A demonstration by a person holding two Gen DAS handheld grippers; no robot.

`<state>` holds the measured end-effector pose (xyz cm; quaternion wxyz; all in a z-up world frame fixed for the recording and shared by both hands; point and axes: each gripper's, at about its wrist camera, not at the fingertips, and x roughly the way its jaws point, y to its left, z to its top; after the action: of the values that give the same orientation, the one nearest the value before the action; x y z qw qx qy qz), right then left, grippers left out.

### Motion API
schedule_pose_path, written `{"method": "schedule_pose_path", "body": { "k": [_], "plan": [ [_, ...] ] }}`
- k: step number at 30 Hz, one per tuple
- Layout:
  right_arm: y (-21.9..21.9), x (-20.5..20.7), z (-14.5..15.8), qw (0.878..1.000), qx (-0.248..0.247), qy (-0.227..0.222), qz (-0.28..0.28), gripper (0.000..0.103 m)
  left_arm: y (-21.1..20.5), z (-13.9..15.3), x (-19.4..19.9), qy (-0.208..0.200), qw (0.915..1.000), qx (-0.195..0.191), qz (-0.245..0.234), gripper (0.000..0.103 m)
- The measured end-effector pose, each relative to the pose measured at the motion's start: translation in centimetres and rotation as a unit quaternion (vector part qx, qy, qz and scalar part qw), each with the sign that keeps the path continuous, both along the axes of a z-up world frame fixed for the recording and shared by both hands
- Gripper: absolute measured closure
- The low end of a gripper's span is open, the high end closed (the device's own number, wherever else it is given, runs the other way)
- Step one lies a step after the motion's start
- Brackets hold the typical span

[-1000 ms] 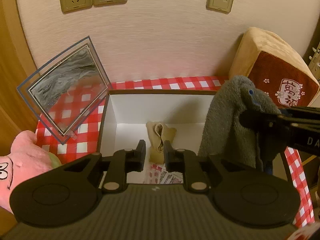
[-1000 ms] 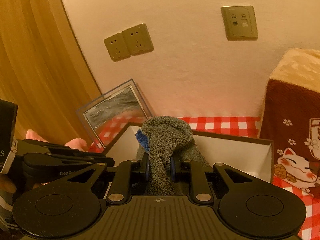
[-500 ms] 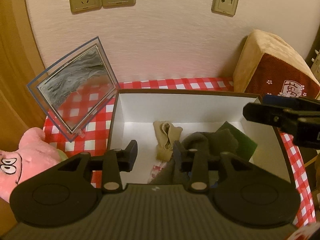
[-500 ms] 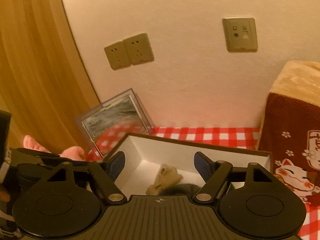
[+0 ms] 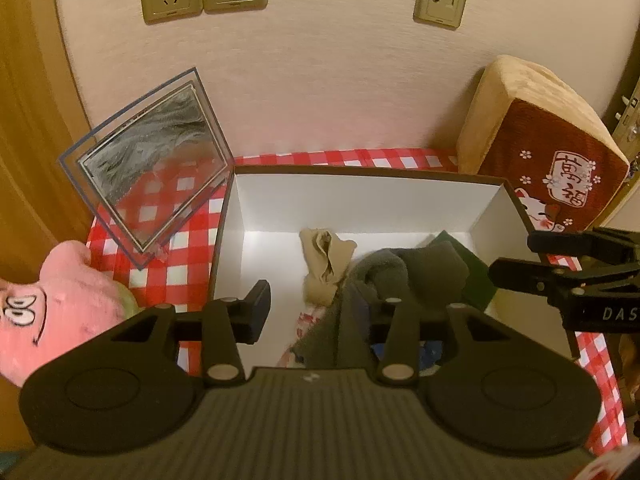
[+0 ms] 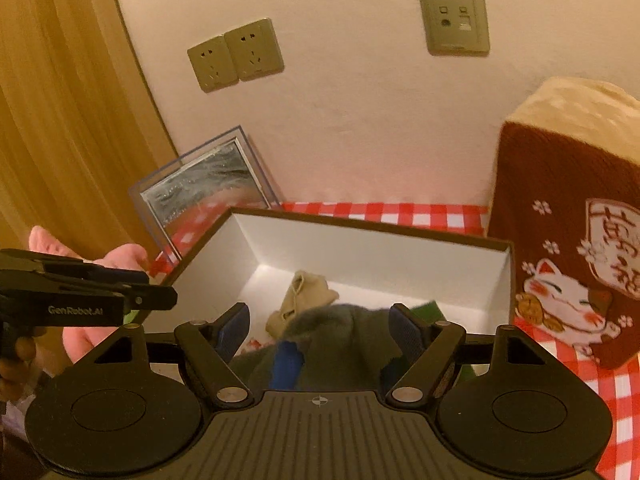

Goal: Organize soft objects
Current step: 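Withdraw both tools from the box back toward the remaining items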

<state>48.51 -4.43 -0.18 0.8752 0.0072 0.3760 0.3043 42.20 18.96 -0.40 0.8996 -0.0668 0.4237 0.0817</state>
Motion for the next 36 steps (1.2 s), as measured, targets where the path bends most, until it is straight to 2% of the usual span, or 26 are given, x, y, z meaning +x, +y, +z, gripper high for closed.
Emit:
{"method": "schedule_pose_path", "body": {
  "k": [9, 14, 22, 30, 36],
  "plan": [
    [-3.2, -3.7, 0.1, 1.0, 0.001, 0.006, -0.02, 0.027, -1.2, 0.5, -5.2, 0.0, 1.0, 0.0, 0.007, 0.057],
    [-5.6, -7.0, 0.5, 0.999, 0.009, 0.007, -0.032, 0.027, -1.8, 0.2, -9.2, 0.008, 0.9998, -0.009, 0.019, 0.057],
    [-7.8, -13.2, -0.6, 0.999, 0.003, 0.039, -0.035, 0.027, -3.3, -1.0, -15.4, 0.028, 0.9993, -0.013, 0.02, 0.057],
    [-6.8, -20.4, -3.2, 0.996, -0.038, 0.079, -0.002, 0.025, -5.0, -2.8, -20.5, 0.052, 0.998, -0.03, 0.023, 0.057],
    [-4.9, -23.8, -4.8, 0.992, -0.067, 0.101, 0.029, 0.024, -6.3, -4.4, -23.1, 0.07, 0.9964, -0.043, 0.02, 0.057]
  ]
}}
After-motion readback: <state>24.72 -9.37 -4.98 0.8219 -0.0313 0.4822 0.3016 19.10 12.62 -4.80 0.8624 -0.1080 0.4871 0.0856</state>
